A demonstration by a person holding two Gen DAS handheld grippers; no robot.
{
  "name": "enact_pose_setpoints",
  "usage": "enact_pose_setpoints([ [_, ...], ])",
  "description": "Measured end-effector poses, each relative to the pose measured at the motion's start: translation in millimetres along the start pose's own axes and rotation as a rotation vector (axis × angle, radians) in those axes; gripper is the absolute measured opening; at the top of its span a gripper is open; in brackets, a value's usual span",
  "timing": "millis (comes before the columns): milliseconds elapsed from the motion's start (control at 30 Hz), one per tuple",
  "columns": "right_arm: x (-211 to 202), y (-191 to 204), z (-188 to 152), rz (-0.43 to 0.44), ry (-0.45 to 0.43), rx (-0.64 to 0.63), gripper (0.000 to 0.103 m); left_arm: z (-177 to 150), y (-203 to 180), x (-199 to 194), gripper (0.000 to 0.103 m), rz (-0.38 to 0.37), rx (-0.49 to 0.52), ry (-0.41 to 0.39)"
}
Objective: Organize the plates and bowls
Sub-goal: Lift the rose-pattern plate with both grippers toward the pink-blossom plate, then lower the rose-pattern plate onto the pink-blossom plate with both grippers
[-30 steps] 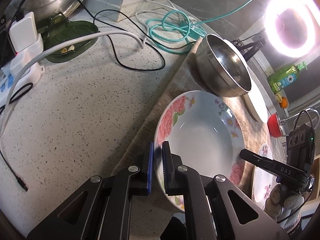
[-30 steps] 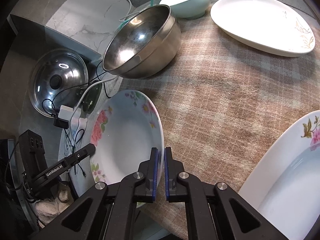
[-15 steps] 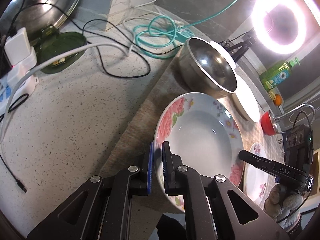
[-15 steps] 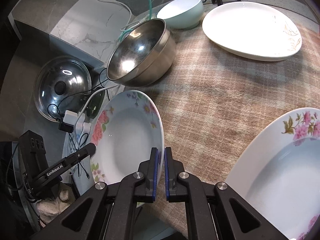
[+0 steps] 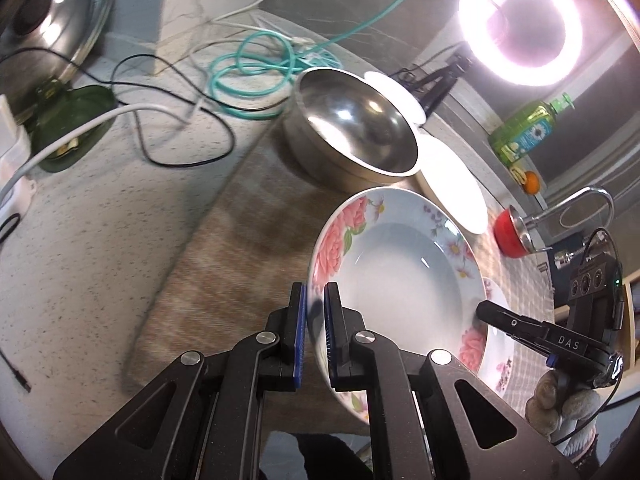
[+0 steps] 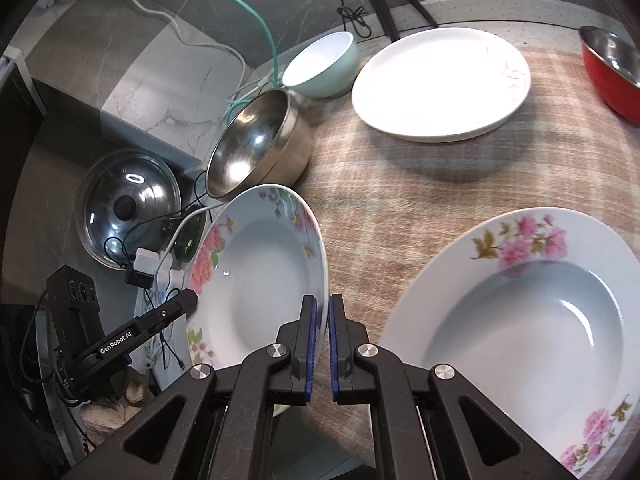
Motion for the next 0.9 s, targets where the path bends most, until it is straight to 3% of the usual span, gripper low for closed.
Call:
enact_pose_setpoints([
  [900, -94, -86, -30, -0.061, -0.136, 0.167, 0.006, -19, -105, 43, 0.007, -0.099, 0.172, 0.106],
])
Point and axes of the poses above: each gripper's, at about its wrist camera, not at the fingertips, and x roughly the way its jaws point, y to its left, z to its top, the point moved 1 cm from there along x, roughly the way its jaws point, and after that the axes turned 3 degrees about -x, right-handed, at the moved point
